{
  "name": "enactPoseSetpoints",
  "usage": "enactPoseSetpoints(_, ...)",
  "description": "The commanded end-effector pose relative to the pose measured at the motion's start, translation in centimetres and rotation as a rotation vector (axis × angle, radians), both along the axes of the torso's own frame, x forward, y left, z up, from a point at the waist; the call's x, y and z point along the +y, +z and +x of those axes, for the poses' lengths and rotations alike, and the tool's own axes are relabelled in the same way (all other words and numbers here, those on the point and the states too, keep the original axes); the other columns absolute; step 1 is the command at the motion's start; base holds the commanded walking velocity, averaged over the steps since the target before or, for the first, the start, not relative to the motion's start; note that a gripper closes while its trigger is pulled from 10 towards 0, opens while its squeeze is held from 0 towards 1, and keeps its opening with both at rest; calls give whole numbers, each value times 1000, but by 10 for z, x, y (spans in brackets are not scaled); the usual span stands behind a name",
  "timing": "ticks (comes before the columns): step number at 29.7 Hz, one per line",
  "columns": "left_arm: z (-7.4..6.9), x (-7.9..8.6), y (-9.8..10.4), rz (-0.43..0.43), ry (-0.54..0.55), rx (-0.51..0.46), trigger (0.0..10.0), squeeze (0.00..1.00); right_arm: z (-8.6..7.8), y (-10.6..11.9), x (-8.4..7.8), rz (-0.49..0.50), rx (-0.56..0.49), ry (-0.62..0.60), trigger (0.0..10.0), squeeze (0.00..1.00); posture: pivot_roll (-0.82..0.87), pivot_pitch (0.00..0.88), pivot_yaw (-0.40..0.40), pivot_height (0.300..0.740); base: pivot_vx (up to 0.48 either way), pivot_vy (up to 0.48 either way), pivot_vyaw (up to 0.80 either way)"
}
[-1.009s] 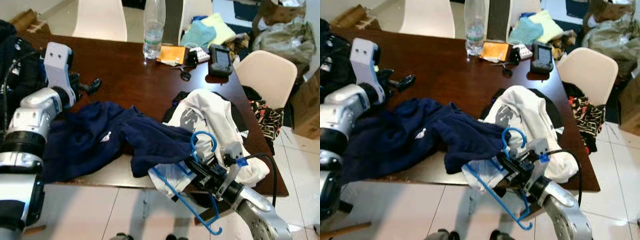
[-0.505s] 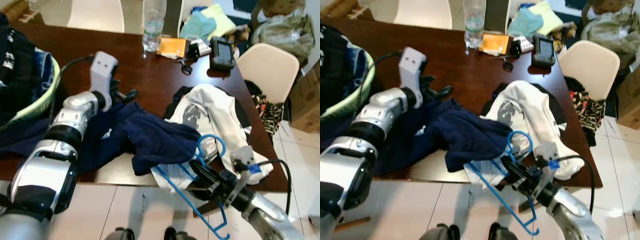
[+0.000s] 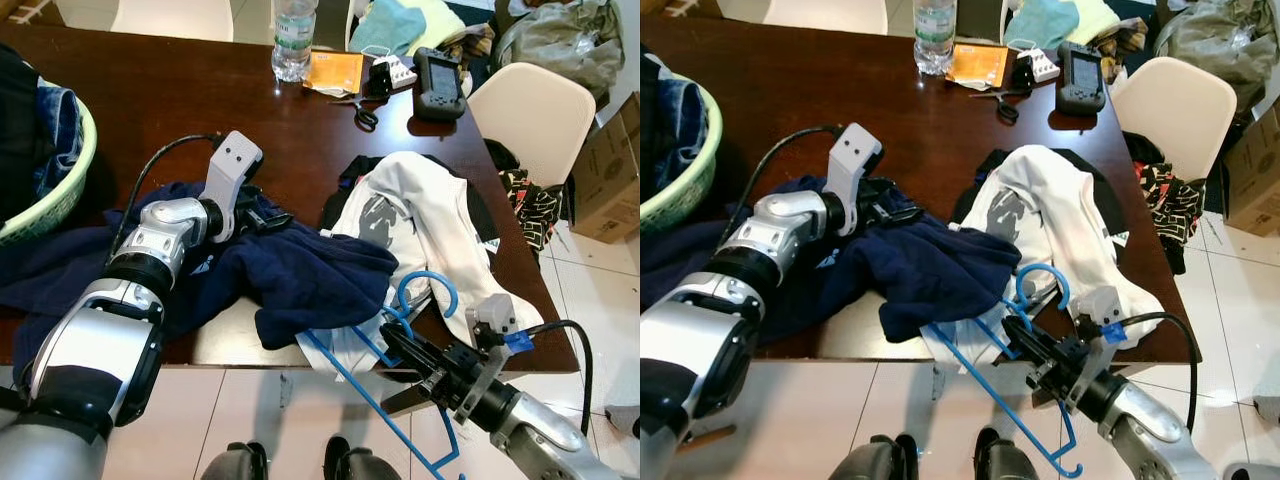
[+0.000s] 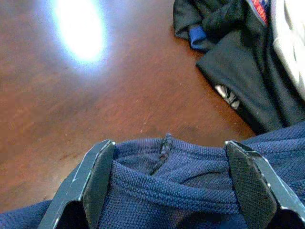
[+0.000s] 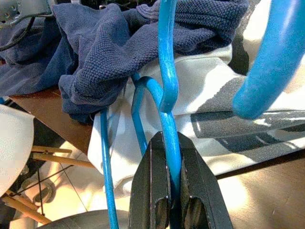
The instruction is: Hang hanger
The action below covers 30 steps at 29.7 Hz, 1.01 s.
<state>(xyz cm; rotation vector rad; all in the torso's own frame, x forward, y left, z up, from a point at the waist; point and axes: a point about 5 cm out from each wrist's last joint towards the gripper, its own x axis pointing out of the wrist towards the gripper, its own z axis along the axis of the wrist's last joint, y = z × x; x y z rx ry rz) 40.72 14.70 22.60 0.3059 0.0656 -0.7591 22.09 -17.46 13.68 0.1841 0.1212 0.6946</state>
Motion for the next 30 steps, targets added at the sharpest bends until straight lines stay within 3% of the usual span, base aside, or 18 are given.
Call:
enactPoseSetpoints(1, -2, 4, -9, 18, -2, 28, 10000, 0, -6, -13, -8, -37, 87, -44, 10000, 0, -112, 379, -72, 740, 0, 0, 0)
enactPoseSetpoints(4, -2, 4, -10, 14, 2, 36, 10000, 0, -7, -13, -8, -38, 88, -48, 10000, 0, -116, 380, -70, 740, 0, 0, 0)
enactPoseSetpoints(7, -1, 6, -7, -33, 21, 47, 10000, 0, -7, -12, -9, -41, 89, -54, 10000, 0, -123, 377, -70, 740, 0, 0, 0)
enactPoseSetpoints(9, 1, 7, -2, -109, 39, 60, 10000, 0, -7, -12, -11, -46, 90, -59, 10000, 0, -126, 374, -74, 740, 0, 0, 0)
enactPoseSetpoints(16, 2, 7, 4, -195, 53, 75, 10000, 0, -6, -11, -12, -52, 94, -60, 10000, 0, -127, 371, -77, 740, 0, 0, 0)
enactPoseSetpoints(18, 5, 10, 18, -266, 79, 29, 10000, 0, -5, -11, -12, -54, 95, -59, 10000, 0, -125, 369, -80, 740, 0, 0, 0)
enactPoseSetpoints(21, 7, 14, 24, -318, 126, 25, 10000, 0, -4, -11, -12, -59, 98, -56, 10000, 0, -124, 370, -86, 740, 0, 0, 0)
enactPoseSetpoints(30, 5, 11, 3, -294, 137, 119, 10000, 0, -5, -11, -12, -62, 100, -53, 10000, 0, -131, 374, -89, 740, 0, 0, 0)
